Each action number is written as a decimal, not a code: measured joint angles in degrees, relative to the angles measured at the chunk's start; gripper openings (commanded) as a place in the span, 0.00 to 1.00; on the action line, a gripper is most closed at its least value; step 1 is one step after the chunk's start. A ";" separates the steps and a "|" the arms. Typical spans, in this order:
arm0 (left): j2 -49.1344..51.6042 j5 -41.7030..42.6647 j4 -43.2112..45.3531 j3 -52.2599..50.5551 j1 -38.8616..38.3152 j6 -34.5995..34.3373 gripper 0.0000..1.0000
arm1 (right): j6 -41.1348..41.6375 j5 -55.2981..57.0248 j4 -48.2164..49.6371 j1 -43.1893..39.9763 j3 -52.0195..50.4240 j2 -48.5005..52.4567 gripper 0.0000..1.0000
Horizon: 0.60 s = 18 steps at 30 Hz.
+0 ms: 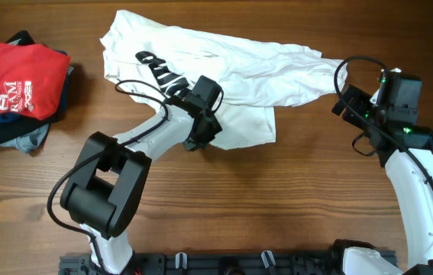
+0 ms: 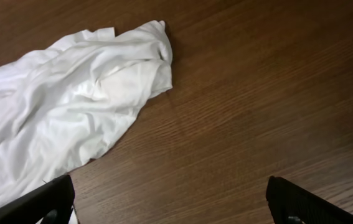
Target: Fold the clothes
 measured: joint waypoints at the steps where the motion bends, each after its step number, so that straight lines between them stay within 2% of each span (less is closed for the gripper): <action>1: -0.39 -0.04 -4.44 0.13 0.72 0.00 0.04 | -0.02 0.00 0.02 0.00 0.00 0.02 0.99; 4: -2.40 -4.11 -17.59 -0.87 5.84 0.02 0.04 | -1.79 -0.31 0.07 0.00 0.02 1.44 0.99; 5: -5.01 -8.50 -23.32 -1.66 9.88 0.00 0.04 | -2.60 -0.70 0.04 0.00 0.02 3.08 0.99; 10: -11.65 -16.57 -28.85 -1.73 20.44 0.02 0.04 | -5.70 -6.05 6.43 -0.04 0.00 13.64 0.99; 13: -11.69 -19.98 -29.66 -1.73 24.55 0.02 0.04 | -5.86 -7.87 16.96 -0.04 -0.04 20.98 0.91; 16: -11.69 -21.55 -29.73 -1.73 25.68 0.02 0.04 | -5.14 -12.57 20.15 -0.04 -0.04 27.71 0.79; 17: -11.69 -21.66 -29.70 -1.73 25.64 0.02 0.04 | -4.98 -14.71 20.83 -0.04 -0.04 29.73 0.69; 18: -11.69 -21.66 -29.66 -1.73 25.33 0.02 0.04 | -4.72 -15.80 22.25 -0.04 0.07 30.36 0.63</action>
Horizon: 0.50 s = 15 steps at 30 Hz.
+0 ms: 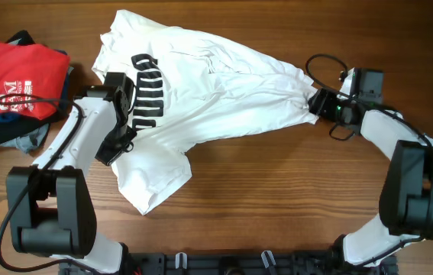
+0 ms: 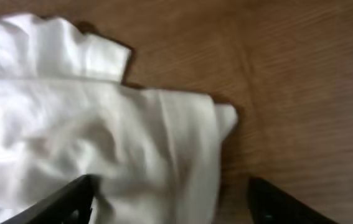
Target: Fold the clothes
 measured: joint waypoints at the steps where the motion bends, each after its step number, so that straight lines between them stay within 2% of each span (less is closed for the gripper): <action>1: 0.00 0.00 0.13 0.00 -0.22 0.00 0.04 | 0.24 -0.87 1.25 0.04 -0.04 0.42 0.50; 3: 0.00 -0.02 0.39 0.00 -0.98 0.00 0.04 | 1.22 -2.01 4.22 0.15 -0.11 1.11 0.04; 7: 0.00 -0.02 0.42 0.00 -1.40 0.00 0.04 | 3.08 -2.93 6.99 0.15 -0.11 1.14 0.04; 9: 0.00 0.00 0.42 0.00 -1.40 -0.02 0.04 | 3.23 -2.93 5.44 0.15 0.85 0.52 0.04; 15: 0.00 0.02 0.59 0.00 -1.40 0.00 0.04 | 2.29 4.13 -4.57 0.33 12.90 -16.68 0.04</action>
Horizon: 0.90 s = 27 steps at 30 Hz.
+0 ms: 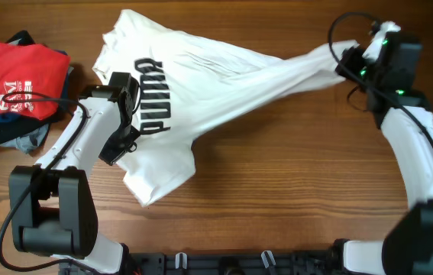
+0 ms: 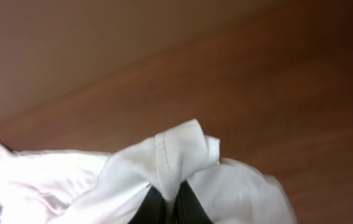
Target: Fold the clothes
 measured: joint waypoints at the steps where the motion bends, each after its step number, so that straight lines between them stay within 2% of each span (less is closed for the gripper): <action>1: 0.00 0.00 0.13 0.00 0.00 -0.02 0.04 | -0.28 0.76 -1.44 0.00 0.94 -1.44 0.04; 11: 0.00 -0.02 0.57 0.00 -0.22 0.00 0.04 | -3.19 10.05 -25.46 0.00 1.07 3.15 0.06; 13: 0.00 -0.02 0.57 0.00 -0.22 0.00 0.04 | -3.23 11.08 -25.40 -0.02 1.07 3.30 0.06; 16: 0.00 -0.02 0.79 0.00 -0.22 -0.02 0.04 | -3.23 11.74 -19.15 -0.26 1.07 7.37 0.06; 17: 0.00 0.00 0.85 0.00 -0.22 0.00 0.04 | -3.23 11.82 -15.43 -0.33 1.03 9.84 0.13; 20: 0.00 -0.04 0.90 -0.02 -0.22 0.00 0.04 | -3.45 11.61 -5.40 -0.39 1.07 17.53 0.98; 23: 0.00 -0.02 0.90 -0.04 -0.22 0.00 0.04 | -3.91 11.39 -5.73 -0.72 1.07 21.97 0.99; 27: 0.00 -0.02 1.07 -0.04 -0.22 -0.02 0.04 | -3.56 13.53 -9.70 -3.37 1.07 18.29 0.99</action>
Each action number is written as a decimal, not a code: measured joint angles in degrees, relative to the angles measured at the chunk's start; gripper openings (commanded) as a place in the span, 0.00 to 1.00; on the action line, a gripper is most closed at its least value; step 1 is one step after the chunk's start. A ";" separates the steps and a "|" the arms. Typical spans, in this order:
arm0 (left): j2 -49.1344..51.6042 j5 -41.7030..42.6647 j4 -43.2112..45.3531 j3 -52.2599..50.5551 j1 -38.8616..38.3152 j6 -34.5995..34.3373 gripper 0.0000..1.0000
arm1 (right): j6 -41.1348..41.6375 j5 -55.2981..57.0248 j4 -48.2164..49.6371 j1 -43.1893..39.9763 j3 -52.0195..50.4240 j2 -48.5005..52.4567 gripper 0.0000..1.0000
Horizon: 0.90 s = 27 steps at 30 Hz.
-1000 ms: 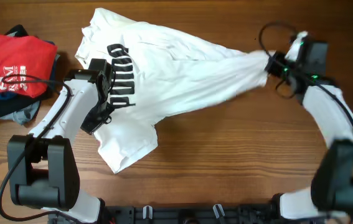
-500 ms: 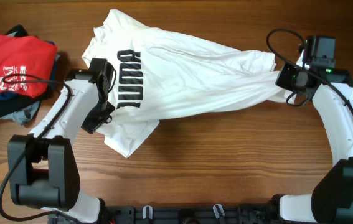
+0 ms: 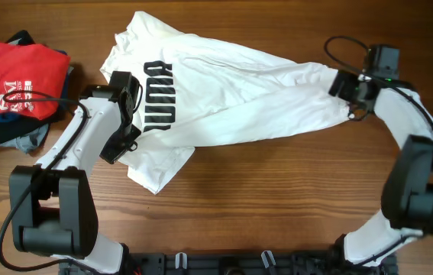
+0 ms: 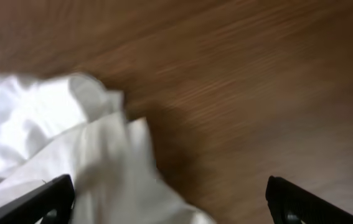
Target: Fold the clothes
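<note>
A white T-shirt (image 3: 239,92) with black lettering lies stretched across the table from upper left to right. My left gripper (image 3: 123,143) sits at the shirt's left edge below the lettering and looks shut on the fabric there; its fingers are hidden from above. My right gripper (image 3: 348,90) is at the shirt's right end. In the right wrist view this gripper (image 4: 173,202) is open, its fingers (image 4: 48,198) wide apart. The shirt's end (image 4: 83,149) lies loose on the wood between them, toward the left finger.
A pile of clothes with a red shirt (image 3: 17,72) on top sits at the far left edge, over dark garments (image 3: 6,137). Bare wooden table (image 3: 277,191) runs along the front, below the shirt.
My right gripper was shut on the shirt's right end, held out at the far upper right. Now it is open and lower, and that end lies on the table. The left arm has not moved.
First my left gripper was at the bunched shirt's middle and the right stood open beside its right end. Then the left was at the far left with the lettering showing. The right then held the end stretched out, and now it has let go.
</note>
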 measured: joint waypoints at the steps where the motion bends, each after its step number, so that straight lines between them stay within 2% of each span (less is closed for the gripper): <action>1: 0.00 -0.02 0.15 0.00 0.00 0.02 0.04 | 0.17 0.09 -1.46 -1.38 0.00 -2.97 1.00; 5: 0.00 -0.02 0.31 0.00 0.00 0.02 0.04 | -3.43 -2.67 -9.92 -5.42 -0.15 -8.35 0.95; 8: 0.00 -0.02 0.33 0.00 0.00 0.02 0.04 | -6.84 -6.19 -8.50 -5.53 -3.82 -7.26 0.91; 12: 0.00 -0.04 0.94 0.00 0.00 0.00 0.04 | -14.08 -13.20 -4.57 -5.42 -6.95 -2.01 0.80; 14: 0.00 -0.04 1.03 0.00 0.00 0.02 0.04 | -15.32 -14.16 -3.04 -5.31 -6.97 -0.59 0.70; 16: 0.00 -0.04 1.14 0.00 0.00 0.02 0.04 | -16.02 -14.49 -2.43 -5.31 -6.99 0.15 0.66; 17: 0.00 -0.02 1.11 0.00 0.00 0.02 0.04 | -16.17 -14.64 -2.19 -5.31 -6.99 0.48 0.57; 19: 0.00 -0.02 1.14 0.00 0.00 0.02 0.04 | -16.46 -14.91 -1.92 -5.31 -6.97 1.05 0.29; 21: 0.00 -0.04 1.14 0.00 0.00 0.02 0.04 | -16.83 -15.26 -1.84 -5.07 -6.97 1.38 0.24; 23: 0.00 -0.04 1.14 0.00 0.00 0.00 0.04 | -16.81 -15.39 -1.84 -4.87 -6.97 1.42 0.06; 27: 0.00 -0.04 1.11 0.00 0.00 0.02 0.04 | -15.50 -15.47 -2.29 -4.76 -6.97 1.53 0.05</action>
